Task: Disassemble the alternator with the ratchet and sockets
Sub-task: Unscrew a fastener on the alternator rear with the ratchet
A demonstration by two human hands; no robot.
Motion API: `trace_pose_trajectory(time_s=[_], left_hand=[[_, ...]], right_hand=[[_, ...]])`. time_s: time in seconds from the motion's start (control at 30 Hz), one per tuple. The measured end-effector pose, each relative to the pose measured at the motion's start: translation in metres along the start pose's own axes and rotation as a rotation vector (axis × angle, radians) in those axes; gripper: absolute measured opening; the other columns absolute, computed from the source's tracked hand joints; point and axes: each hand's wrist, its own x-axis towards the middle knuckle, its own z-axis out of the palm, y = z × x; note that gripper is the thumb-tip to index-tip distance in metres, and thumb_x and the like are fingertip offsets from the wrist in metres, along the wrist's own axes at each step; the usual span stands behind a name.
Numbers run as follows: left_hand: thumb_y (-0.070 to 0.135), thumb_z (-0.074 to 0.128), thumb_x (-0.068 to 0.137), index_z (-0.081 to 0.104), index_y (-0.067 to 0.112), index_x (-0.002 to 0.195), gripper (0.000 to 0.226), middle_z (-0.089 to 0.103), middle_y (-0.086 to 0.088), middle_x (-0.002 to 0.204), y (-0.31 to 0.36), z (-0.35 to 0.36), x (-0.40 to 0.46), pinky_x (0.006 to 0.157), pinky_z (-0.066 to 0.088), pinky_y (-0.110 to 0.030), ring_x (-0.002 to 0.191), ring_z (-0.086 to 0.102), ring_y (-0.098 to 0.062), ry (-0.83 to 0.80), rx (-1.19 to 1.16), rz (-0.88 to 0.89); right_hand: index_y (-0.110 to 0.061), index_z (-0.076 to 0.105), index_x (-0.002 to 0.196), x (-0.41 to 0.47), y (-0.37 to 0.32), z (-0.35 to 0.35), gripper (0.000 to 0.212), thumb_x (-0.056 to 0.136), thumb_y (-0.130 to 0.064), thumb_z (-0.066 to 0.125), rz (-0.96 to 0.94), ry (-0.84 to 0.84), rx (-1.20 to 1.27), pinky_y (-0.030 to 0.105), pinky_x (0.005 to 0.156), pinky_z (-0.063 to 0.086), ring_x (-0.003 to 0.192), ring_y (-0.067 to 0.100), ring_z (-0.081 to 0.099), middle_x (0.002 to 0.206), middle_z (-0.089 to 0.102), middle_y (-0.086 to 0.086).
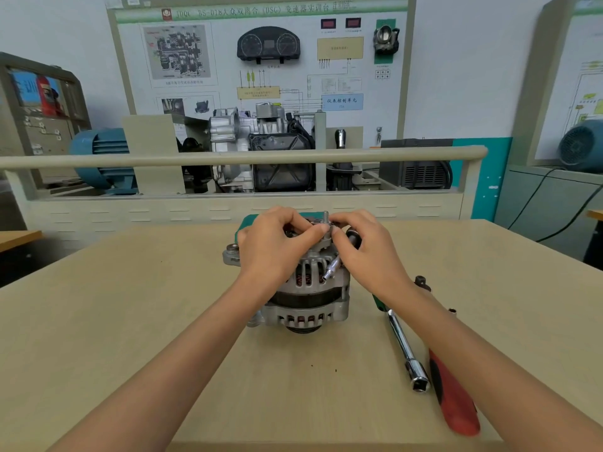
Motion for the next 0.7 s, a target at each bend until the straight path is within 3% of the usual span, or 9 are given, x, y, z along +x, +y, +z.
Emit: trace_pose_trajectory(time_s=[0.07,0.2,0.37,0.5,0.6,0.7], left_hand=[[0.041,0.073,0.076,0.062,0.026,0.065,0.022,0.064,0.009,0.077,0.0,-0.003,0.001,0.094,0.045,-0.049,0.084,0.061,-0.014,-0.055,-0.07,-0.035],[0.032,0.072,0.081,0.071,0.027,0.078,0.006,0.064,0.017,0.077,0.0,-0.009,0.003,0.077,0.052,-0.023,0.08,0.062,-0.003,-0.107,-0.081,-0.025],[0.027,0.07,0.083,0.076,0.021,0.087,0.009,0.057,0.022,0.075,0.007,-0.003,-0.002,0.092,0.047,-0.045,0.094,0.062,-0.014,-0.011,-0.015,-0.033],[0.031,0.07,0.083,0.071,0.029,0.073,0.011,0.05,0.023,0.071,0.011,0.0,-0.007,0.095,0.043,-0.049,0.087,0.057,-0.012,0.062,0.048,-0.018],[0.035,0.071,0.081,0.056,0.035,0.056,0.029,0.053,0.02,0.064,0.012,0.001,-0.007,0.094,0.044,-0.051,0.074,0.055,-0.009,0.065,0.026,-0.048],[0.043,0.069,0.08,0.055,0.028,0.061,0.028,0.057,0.012,0.063,0.011,0.002,-0.005,0.09,0.047,-0.05,0.074,0.057,-0.014,0.029,0.018,-0.053]], right_hand=[[-0.014,0.064,0.113,0.0,0.0,0.0,0.023,0.092,-0.012,0.054,0.0,-0.004,0.01,0.004,0.074,0.039,0.083,0.002,0.052,0.102,0.057,0.0],[-0.014,0.065,0.112,0.001,0.001,0.0,0.023,0.092,-0.012,0.054,0.006,0.001,0.013,0.001,0.074,0.038,0.082,-0.003,0.051,0.103,0.059,0.002],[-0.012,0.065,0.112,0.0,0.001,0.001,0.024,0.091,-0.011,0.054,0.013,0.01,0.015,0.001,0.073,0.038,0.083,-0.004,0.051,0.103,0.059,0.002],[-0.012,0.065,0.113,0.001,0.001,0.001,0.023,0.092,-0.012,0.055,0.015,0.011,0.01,-0.001,0.07,0.036,0.082,-0.003,0.051,0.104,0.059,0.003],[-0.012,0.065,0.113,0.0,0.001,0.001,0.024,0.092,-0.011,0.054,0.011,0.012,0.007,-0.001,0.071,0.036,0.081,-0.002,0.05,0.105,0.059,0.004],[-0.012,0.064,0.114,-0.001,0.001,0.0,0.024,0.092,-0.012,0.054,0.004,0.005,0.007,0.0,0.07,0.037,0.081,-0.004,0.05,0.105,0.06,0.005]])
